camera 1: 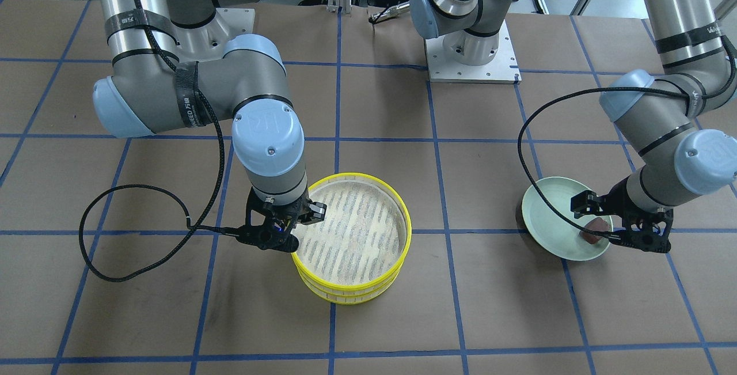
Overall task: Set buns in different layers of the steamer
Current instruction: 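Grasp the brown bun on the plate with the left gripper and lift it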
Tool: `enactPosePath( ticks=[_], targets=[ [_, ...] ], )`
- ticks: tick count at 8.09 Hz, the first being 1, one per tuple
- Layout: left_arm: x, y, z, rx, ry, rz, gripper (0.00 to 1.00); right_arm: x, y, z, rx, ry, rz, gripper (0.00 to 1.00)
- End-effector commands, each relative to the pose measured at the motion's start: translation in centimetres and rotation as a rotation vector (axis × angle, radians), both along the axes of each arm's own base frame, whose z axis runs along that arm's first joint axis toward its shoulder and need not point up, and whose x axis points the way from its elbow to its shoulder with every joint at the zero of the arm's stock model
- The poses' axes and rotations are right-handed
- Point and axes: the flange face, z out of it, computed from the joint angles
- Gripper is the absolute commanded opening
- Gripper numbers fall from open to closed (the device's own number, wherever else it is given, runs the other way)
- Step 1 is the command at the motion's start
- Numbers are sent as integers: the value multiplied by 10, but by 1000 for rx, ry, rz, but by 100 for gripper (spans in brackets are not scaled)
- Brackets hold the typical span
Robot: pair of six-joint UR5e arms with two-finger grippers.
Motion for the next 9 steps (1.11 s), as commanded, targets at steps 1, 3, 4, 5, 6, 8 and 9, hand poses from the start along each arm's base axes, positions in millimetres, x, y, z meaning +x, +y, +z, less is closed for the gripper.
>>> enactPosePath(
  ticks=[1,3,4,5,6,8,9],
  targets=[
    [8,-9,-33,24,14,-20,100,1,1,-2,1,0,0,14],
    [8,-10,-45,42,22,-31,99,0,0,-2,2,-1,0,14],
    [9,-11,-51,57,31,-62,98,0,-1,-4,-4,-3,-1,14],
    [9,-11,-51,57,29,-63,97,1,-4,-8,-14,-7,-7,14],
    [9,-11,-51,58,28,-64,86,2,-4,-8,-15,-5,-6,15],
    [13,-9,-51,78,-9,-68,31,2,-4,-9,-13,-5,-6,15],
    [13,-10,-50,77,-14,-69,2,1,-3,-7,-13,-6,-9,15]
  ],
)
